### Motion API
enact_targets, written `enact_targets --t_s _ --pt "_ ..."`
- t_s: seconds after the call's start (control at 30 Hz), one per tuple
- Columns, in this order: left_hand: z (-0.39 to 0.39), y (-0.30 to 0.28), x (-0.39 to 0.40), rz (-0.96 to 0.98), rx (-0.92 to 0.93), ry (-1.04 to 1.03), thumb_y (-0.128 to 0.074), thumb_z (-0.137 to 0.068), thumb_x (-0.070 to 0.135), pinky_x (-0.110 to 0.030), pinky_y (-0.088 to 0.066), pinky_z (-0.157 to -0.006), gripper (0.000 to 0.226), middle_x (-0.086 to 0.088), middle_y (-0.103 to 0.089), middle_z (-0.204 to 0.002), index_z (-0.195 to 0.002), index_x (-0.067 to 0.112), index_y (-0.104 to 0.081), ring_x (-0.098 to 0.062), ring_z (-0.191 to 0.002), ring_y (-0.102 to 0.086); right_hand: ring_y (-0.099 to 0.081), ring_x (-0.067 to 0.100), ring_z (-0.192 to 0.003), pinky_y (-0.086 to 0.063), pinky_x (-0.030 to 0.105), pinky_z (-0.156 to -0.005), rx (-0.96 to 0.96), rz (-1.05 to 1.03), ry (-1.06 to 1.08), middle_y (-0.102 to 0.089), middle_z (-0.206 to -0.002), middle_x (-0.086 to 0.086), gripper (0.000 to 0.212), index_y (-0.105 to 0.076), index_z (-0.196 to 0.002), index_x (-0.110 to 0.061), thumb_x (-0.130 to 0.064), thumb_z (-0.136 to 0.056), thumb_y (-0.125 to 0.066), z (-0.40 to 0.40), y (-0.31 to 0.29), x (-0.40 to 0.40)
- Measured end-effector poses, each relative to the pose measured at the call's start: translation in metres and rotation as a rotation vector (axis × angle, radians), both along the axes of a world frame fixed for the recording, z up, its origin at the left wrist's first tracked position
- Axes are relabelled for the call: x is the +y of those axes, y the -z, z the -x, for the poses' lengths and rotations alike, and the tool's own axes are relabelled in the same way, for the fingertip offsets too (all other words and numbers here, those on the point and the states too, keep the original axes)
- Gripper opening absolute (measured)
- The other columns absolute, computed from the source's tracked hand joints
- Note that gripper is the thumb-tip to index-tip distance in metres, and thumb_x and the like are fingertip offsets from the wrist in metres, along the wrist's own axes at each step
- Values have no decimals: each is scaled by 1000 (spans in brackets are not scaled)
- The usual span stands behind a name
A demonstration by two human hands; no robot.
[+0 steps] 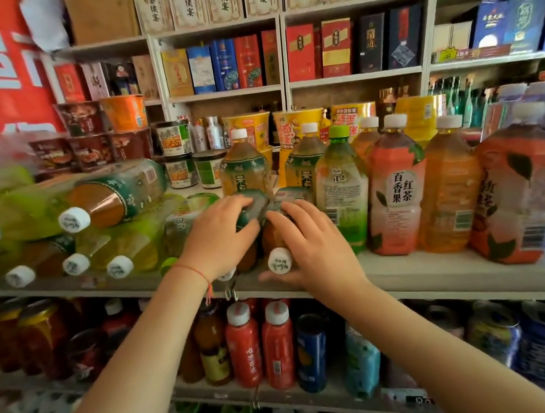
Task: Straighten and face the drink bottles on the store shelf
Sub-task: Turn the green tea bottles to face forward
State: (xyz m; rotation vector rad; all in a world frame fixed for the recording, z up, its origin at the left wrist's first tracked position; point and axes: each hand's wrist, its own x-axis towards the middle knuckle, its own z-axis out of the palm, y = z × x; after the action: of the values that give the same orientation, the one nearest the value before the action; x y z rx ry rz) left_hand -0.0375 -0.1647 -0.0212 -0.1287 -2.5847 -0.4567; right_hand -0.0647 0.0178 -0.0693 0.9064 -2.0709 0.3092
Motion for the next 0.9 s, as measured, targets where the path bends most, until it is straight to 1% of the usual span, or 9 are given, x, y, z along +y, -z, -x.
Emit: enact_targets --t_s 0.13,0.27,0.33,0.47,0.63,0.73,0.8,0.87,0.9 --pt "1 1 -2 -27 -5 5 -49 -102 36 -38 -39 -109 43 2 -54 -142 -142 22 -51 -18 -130 -48 -52 28 -125 -43 40 -104 -75 219 -155 -62 -130 9 75 -62 -126 -8 -69 -82 -55 -13 -30 -1" --pt "0 0 1 -57 8 24 -50 -101 36 -38 -44 -105 39 2 -58 -134 -137 21 -56 -18 -123 -52 -60 1 -79 -47 15 -64 -358 616 -167 -64 -89 -11 32 -53 -110 -21 -49 -95 -57 -22 -77 -12" --pt "-1 -1 2 -9 22 15 -48 -100 36 -37 -45 -100 34 2 -60 -127 -128 21 -58 -18 -117 -54 -57 -1 -62 -41 15 -50 -362 728 -70 -60 -75 -11 24 -48 -113 -19 -40 -102 -51 -5 -95 -28" --pt "1 -1 1 81 77 -1 -44 -100 39 -37 -39 -97 33 1 -60 -123 -123 20 -58 -20 -113 -55 -64 22 -83 -42 30 -56 -364 618 167 -64 -99 3 32 -42 -129 -15 -29 -102 -50 39 -105 -61" --pt "5 -3 -3 134 77 35 -42 -100 41 -38 -36 -99 30 2 -59 -121 -118 21 -56 -19 -115 -53 -59 20 -76 -36 25 -48 -268 573 298 -61 -98 0 45 -40 -134 -18 -28 -93 -57 51 -98 -65" --pt "4 -16 -22 144 24 163 -41 -103 40 -37 -36 -102 31 2 -63 -120 -118 22 -60 -22 -115 -56 -63 23 -87 -49 31 -60 -250 583 291 -63 -102 2 40 -44 -131 -16 -27 -94 -56 48 -99 -66" --pt "2 -24 -46 97 5 205 -42 -104 39 -39 -42 -103 34 1 -67 -121 -125 23 -64 -24 -113 -60 -57 29 -114 -52 37 -84 -201 528 348 -58 -125 10 43 -45 -135 -12 -26 -95 -55 45 -93 -66" --pt "3 -25 -74 57 68 176 -44 -103 36 -42 -48 -101 33 2 -68 -120 -126 24 -65 -22 -111 -62 -33 36 -142 -33 50 -115 -38 402 398 -40 -150 18 45 -46 -138 -9 -26 -97 -53 36 -83 -70" --pt "3 -24 -85 31 79 165 -46 -102 34 -40 -49 -100 32 2 -68 -122 -126 23 -66 -20 -112 -61 -25 36 -146 -25 52 -120 34 370 349 -34 -155 18 45 -47 -139 -9 -27 -98 -51 29 -77 -72"
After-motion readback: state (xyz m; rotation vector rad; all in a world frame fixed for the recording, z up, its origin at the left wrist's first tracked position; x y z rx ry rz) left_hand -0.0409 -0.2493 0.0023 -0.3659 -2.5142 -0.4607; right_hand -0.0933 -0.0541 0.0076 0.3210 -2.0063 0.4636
